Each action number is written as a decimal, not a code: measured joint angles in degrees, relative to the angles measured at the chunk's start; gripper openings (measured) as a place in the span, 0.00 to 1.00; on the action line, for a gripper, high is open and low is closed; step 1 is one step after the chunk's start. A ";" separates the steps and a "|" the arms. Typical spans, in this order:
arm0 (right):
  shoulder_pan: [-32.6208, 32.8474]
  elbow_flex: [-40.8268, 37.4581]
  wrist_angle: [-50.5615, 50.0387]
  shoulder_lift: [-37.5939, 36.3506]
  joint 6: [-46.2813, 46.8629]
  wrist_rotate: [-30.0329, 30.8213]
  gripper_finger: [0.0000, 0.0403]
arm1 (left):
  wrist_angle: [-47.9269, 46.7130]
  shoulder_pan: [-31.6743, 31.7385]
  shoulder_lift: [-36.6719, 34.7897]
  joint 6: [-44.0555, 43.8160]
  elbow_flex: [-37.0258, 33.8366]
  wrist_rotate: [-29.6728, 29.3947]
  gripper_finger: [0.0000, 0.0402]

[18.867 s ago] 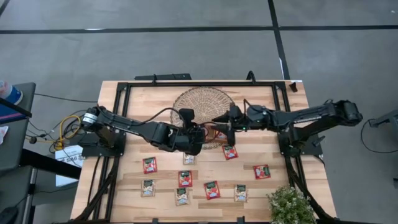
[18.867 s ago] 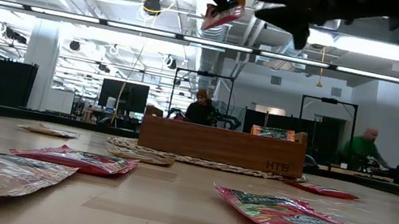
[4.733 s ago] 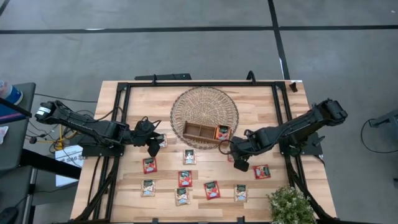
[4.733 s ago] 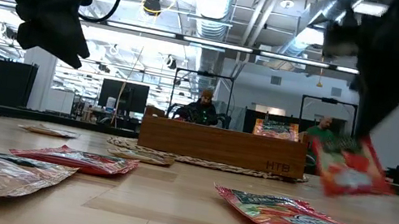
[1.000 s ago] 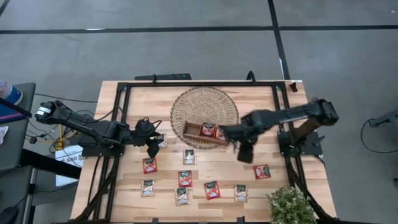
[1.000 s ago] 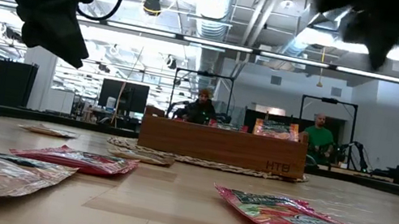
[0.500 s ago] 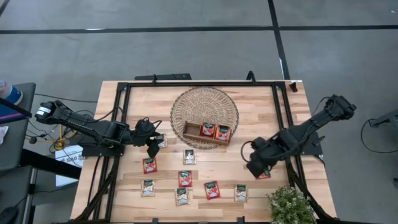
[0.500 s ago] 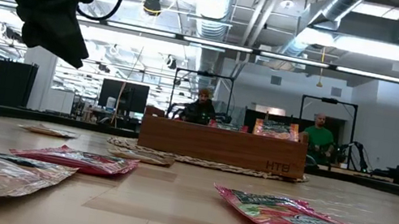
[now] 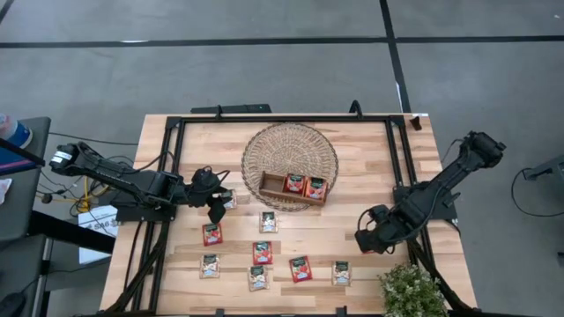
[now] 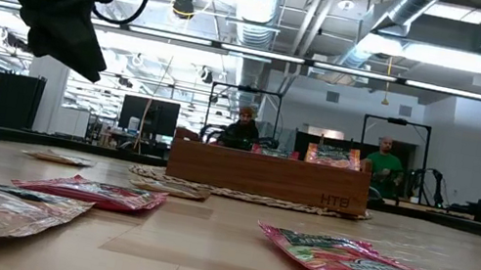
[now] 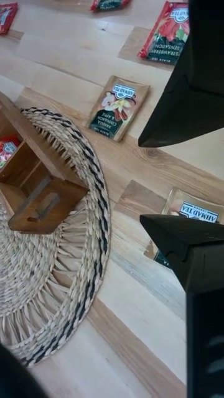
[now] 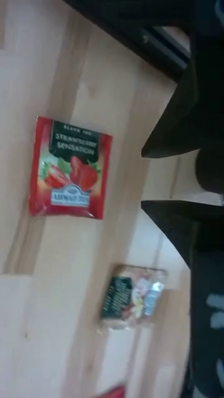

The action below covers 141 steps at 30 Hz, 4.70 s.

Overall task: Pick & Place Tea
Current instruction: Put the red tea bag into the middle section of the wooden organizer

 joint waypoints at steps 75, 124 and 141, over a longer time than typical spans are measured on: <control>-0.30 -15.64 17.27 0.17 -3.12 7.66 0.00 | 0.14 0.00 0.00 1.45 0.00 0.02 0.45; -30.15 51.24 -6.52 50.47 -108.55 60.23 0.00 | 0.86 0.02 0.00 1.18 0.00 -1.79 0.45; -30.53 51.24 -8.95 51.63 -97.06 56.82 0.00 | 0.86 0.02 0.00 2.92 0.00 -2.81 0.45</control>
